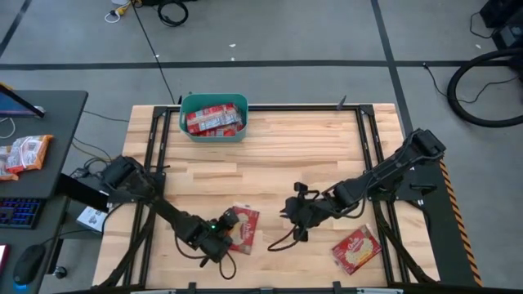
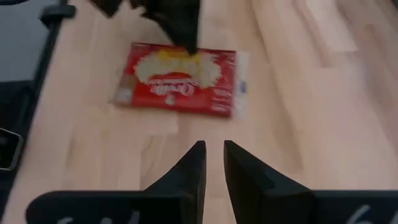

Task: Sort popcorn bags into baskets
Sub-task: Put the left popcorn bag into the blue bin

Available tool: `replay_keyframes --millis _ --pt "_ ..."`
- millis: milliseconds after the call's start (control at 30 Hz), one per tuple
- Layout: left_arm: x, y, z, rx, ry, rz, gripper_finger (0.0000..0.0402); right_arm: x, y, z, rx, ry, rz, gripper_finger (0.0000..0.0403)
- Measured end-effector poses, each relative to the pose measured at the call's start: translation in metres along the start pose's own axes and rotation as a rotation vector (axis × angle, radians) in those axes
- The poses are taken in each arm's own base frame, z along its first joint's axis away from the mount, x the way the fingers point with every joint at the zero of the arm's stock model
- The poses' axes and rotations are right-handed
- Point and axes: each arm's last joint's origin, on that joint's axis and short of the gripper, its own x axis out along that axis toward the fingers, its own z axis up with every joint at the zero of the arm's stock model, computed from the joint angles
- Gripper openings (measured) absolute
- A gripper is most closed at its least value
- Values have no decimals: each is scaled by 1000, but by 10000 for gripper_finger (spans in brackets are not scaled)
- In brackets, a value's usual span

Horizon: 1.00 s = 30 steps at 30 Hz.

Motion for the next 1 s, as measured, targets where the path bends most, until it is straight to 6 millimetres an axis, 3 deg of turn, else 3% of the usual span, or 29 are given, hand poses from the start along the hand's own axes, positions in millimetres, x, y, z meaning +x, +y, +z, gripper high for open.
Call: replay_keyframes --millis 367,567,1000 --pt "3 12 -2 212 -42 -34 172 72 25 -21 -62 109 92 54" --pt "2 13 1 317 -69 -17 172 104 35 -27 -81 23 126 54" --pt "1 16 8 390 -134 18 172 137 24 -41 -65 20 70 54"
